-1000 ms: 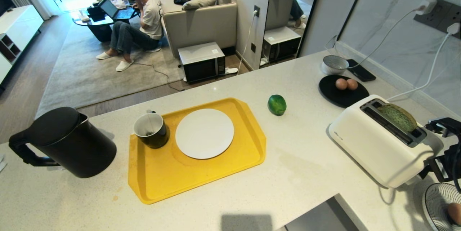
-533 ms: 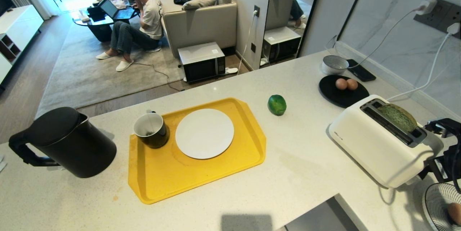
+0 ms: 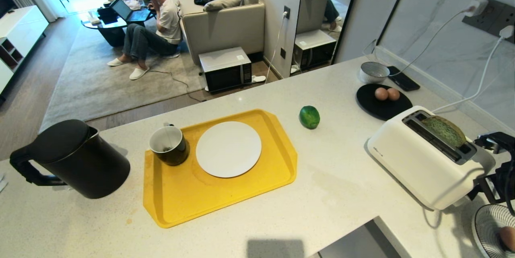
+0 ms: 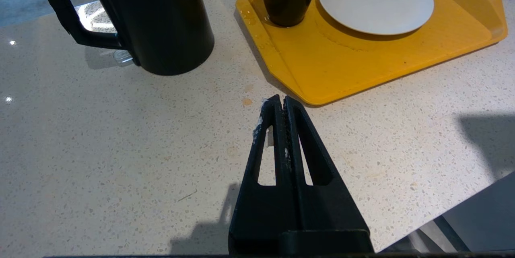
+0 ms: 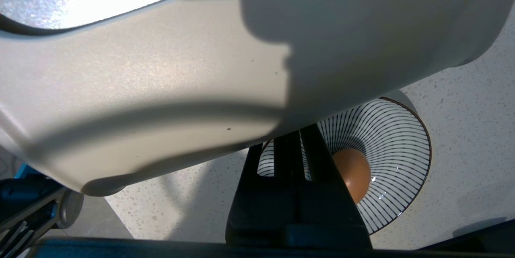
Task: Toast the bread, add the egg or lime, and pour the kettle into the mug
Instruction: Use a bread toaster
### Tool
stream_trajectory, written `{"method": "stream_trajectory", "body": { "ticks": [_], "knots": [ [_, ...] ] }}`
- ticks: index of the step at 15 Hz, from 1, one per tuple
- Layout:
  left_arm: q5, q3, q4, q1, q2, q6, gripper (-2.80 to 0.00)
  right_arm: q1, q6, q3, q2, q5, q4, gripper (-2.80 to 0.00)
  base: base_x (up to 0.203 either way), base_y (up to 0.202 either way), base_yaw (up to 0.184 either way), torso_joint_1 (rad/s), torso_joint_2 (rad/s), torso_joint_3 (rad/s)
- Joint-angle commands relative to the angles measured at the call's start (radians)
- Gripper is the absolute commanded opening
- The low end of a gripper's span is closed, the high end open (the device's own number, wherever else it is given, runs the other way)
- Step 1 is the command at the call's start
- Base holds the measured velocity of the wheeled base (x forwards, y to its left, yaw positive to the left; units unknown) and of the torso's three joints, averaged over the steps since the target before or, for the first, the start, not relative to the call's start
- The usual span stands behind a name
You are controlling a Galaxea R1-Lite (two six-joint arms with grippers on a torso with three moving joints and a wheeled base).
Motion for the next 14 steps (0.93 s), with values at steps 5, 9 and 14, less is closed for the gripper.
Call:
{"method": "stream_trajectory", "body": {
  "ticks": [5,9,14],
  "knots": [
    [0.000,0.000,0.000,0.000,-0.001,0.000,-2.80,0.000,-0.003,-0.003,-0.011,0.000,-0.001,-2.80,0.000,0.000,0.000,0.000,0.00,0.000],
    [0.000,0.000,0.000,0.000,-0.001,0.000,-2.80,0.000,-0.005,0.000,-0.011,0.000,-0.001,-2.80,0.000,0.000,0.000,0.000,0.00,0.000],
    [0.000,0.000,0.000,0.000,-0.001,0.000,-2.80,0.001,-0.005,0.000,-0.010,0.000,-0.001,-2.80,0.000,0.000,0.000,0.000,0.00,0.000]
  ]
}}
